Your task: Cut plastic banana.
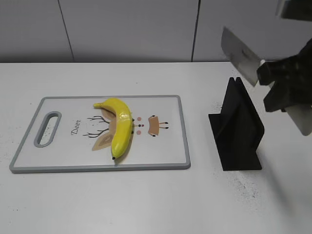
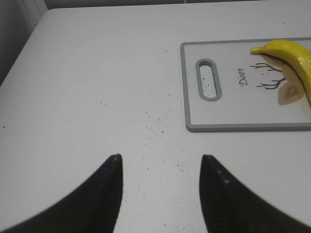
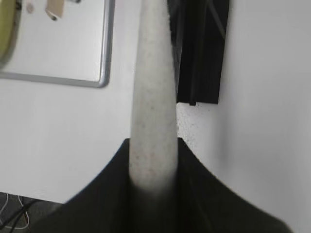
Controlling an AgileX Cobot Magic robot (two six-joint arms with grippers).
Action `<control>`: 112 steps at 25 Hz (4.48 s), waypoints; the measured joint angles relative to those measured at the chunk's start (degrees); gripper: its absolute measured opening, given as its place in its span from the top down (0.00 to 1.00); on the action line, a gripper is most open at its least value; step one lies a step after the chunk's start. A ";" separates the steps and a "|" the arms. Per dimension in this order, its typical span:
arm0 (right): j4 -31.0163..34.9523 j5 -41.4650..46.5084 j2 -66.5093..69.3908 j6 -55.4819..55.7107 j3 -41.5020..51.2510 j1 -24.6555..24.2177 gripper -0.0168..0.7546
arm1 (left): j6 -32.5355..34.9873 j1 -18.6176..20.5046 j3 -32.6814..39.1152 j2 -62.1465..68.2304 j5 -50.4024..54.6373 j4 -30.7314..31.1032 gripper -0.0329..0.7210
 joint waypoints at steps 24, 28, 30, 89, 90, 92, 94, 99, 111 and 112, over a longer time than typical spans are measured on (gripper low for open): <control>-1.42 5.58 20.21 -42.23 -30.66 0.00 0.77 | 23.52 0.00 -16.07 39.36 -11.02 -9.16 0.31; 0.83 5.82 24.26 -57.44 -32.64 0.00 0.77 | 35.01 0.00 -24.02 52.46 -10.98 -16.23 0.31; 2.59 6.03 25.87 -66.40 -32.90 0.00 0.77 | 41.09 0.00 -28.23 58.23 -10.61 -19.57 0.31; 12.41 2.99 55.69 -85.87 -35.46 0.10 0.76 | 71.09 -20.79 -52.06 117.02 -16.39 -18.98 0.96; 12.36 3.08 55.38 -85.80 -35.45 0.10 0.76 | 71.09 -20.79 -52.06 116.76 -16.24 -19.00 0.96; 12.34 3.13 54.65 -85.53 -35.45 0.10 0.76 | 71.09 -20.79 -52.01 115.91 -16.19 -19.21 0.96; 11.90 3.17 53.66 -85.20 -35.53 0.10 0.76 | 71.03 -20.79 -51.57 115.30 -16.47 -19.43 0.96; 10.42 5.87 49.69 -85.01 -37.06 0.16 0.76 | 70.55 -20.85 -50.92 111.29 -15.78 -20.34 0.96; 12.28 12.63 37.40 -85.59 -39.11 0.27 0.76 | 69.90 -20.85 -50.92 96.18 -8.30 -22.41 0.97; 12.34 12.78 37.31 -85.65 -39.11 0.27 0.76 | 69.90 -20.85 -50.92 95.96 -8.18 -22.54 0.97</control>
